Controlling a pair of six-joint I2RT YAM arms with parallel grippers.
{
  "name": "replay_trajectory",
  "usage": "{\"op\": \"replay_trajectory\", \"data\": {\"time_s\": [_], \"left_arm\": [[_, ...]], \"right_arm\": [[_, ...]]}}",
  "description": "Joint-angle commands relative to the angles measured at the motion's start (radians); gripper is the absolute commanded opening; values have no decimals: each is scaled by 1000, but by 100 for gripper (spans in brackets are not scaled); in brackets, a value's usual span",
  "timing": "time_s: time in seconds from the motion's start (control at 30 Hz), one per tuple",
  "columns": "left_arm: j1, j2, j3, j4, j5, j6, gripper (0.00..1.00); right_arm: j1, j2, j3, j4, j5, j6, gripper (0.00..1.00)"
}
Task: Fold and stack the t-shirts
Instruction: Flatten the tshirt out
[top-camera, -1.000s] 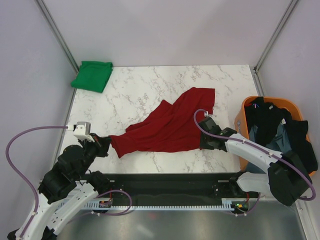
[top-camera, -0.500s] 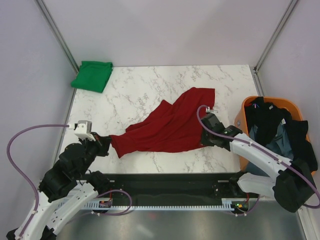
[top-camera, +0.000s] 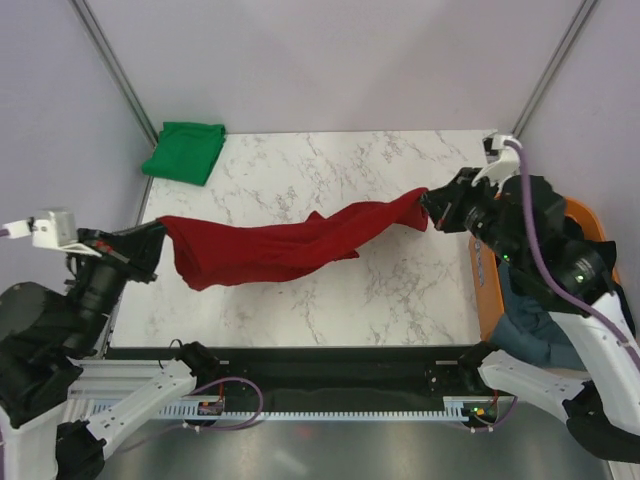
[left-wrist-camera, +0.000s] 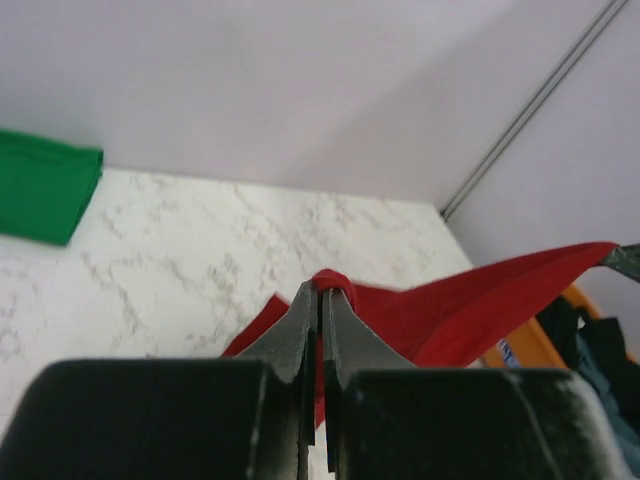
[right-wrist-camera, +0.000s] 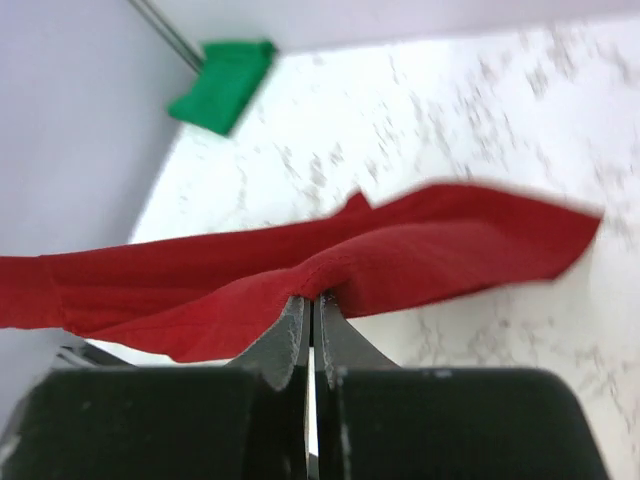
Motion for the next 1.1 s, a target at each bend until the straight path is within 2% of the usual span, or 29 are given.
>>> {"op": "replay_trajectory", "data": {"time_s": [0.0, 0.17, 0.33, 0.47, 0.63, 0.8, 0.83, 0.97, 1.03, 1.07], "left_arm": [[1, 66, 163, 50, -18, 89, 2], [1, 161, 392, 76, 90, 173, 2], [2, 201, 562, 112, 225, 262, 2], [1, 226, 659, 154, 316, 310, 2], [1, 258, 727, 264, 383, 350, 2], [1, 358, 773, 306, 328, 390, 2], [1, 379, 773, 322, 292, 405, 2], [1, 524, 738, 326, 195, 474, 2], [1, 558, 678, 329, 148, 500, 2], [1, 574, 643, 365, 126, 512, 2]], "right_arm": [[4, -16, 154, -20, -73, -94, 0], [4, -65, 319, 4, -112, -172, 0], [4, -158, 376, 79, -148, -198, 0], [4, -218, 401, 118, -194, -219, 0], [4, -226, 464, 110, -176, -278, 0], [3, -199, 481, 132, 158, -290, 0], [4, -162, 481, 123, 256, -296, 0], [4, -1, 487, 34, 427, -283, 0], [4, 95, 452, 8, 496, -270, 0], [4, 125, 398, 8, 583, -250, 0]]}}
